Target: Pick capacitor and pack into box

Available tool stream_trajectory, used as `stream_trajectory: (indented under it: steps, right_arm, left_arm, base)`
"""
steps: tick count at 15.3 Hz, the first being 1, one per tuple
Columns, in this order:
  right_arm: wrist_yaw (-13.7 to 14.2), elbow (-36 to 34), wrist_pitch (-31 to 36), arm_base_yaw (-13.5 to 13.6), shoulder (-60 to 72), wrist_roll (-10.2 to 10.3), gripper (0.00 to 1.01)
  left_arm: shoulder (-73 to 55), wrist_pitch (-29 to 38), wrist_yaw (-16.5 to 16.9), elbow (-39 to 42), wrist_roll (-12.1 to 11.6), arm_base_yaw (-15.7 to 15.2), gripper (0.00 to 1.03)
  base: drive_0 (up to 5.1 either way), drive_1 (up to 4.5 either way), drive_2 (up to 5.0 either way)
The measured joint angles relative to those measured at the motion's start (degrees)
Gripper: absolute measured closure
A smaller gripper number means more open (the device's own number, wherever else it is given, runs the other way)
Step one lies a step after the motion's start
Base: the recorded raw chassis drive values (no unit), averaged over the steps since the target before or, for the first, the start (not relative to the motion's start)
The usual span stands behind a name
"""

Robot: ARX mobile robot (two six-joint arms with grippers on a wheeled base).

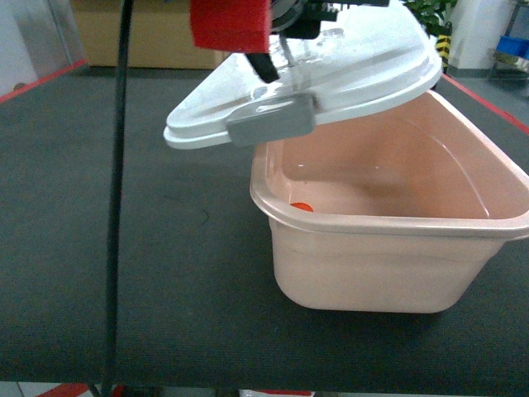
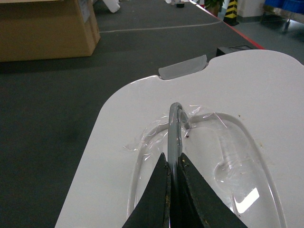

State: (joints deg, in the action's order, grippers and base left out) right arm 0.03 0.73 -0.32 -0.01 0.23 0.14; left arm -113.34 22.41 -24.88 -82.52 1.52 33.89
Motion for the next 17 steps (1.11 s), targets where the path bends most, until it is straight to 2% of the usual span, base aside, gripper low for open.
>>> stream_trajectory:
  steps: [5,12,17]
  right_arm:
    - [0.00,0.00,0.02,0.00,0.00,0.00,0.03]
    - [-0.02,0.00,0.00,0.00,0.00,0.00,0.03]
    - [-0.02,0.00,0.00,0.00,0.00,0.00,0.03]
  left_arm:
    - [-4.63,-6.01,-4.55,-7.32,-0.37,4.35,1.01]
    - [-8.13,-16.59,-13.75,-15.72,-0.22,9.60,1.01]
    - [-9.86,-19.21,-16.52,-15.85,0.28,12.26,1.01]
  base:
    - [0.0,0.00,0.0]
    - [0.0,0.00,0.0]
    - [0.0,0.00,0.0]
